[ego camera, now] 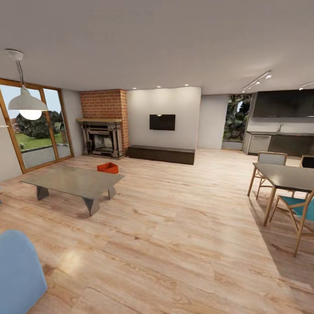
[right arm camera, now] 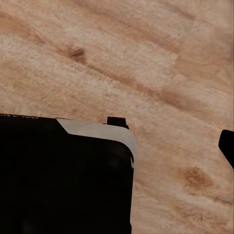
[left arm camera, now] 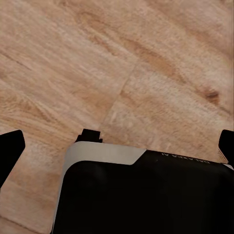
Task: Move the two storage containers from the living room to the garage. In the garage, place one container on the floor and stack the other container on top of it (either order is fine).
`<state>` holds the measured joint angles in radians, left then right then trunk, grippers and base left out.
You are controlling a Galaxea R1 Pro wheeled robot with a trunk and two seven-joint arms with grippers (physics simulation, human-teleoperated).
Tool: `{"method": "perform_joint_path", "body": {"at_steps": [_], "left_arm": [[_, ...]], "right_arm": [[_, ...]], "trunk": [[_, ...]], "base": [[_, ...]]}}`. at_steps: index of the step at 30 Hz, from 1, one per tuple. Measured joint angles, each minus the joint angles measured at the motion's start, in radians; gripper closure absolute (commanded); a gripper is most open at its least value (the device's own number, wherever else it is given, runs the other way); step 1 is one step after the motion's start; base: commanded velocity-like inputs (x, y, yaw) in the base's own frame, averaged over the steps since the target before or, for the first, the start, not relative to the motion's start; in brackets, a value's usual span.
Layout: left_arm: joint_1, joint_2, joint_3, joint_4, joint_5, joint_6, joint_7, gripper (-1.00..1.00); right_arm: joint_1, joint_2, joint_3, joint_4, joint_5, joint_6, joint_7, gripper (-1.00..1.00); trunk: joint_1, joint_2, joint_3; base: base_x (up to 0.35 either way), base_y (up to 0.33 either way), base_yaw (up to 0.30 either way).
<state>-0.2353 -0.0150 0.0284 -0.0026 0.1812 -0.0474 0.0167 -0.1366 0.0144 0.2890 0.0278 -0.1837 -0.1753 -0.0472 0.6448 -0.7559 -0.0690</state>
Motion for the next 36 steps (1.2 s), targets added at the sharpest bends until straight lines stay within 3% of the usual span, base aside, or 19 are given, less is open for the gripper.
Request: {"method": "perform_joint_path", "body": {"at_steps": [36], "left_arm": [[0.000, 0.000, 0.000, 0.000, 0.001, 0.000, -0.001, -1.00]], "right_arm": [[0.000, -0.003, 0.004, 0.000, 0.003, -0.001, 0.000, -1.00]], "trunk": [[0.000, 0.000, 0.000]], "base": [[0.322, 0.000, 0.000]]}}
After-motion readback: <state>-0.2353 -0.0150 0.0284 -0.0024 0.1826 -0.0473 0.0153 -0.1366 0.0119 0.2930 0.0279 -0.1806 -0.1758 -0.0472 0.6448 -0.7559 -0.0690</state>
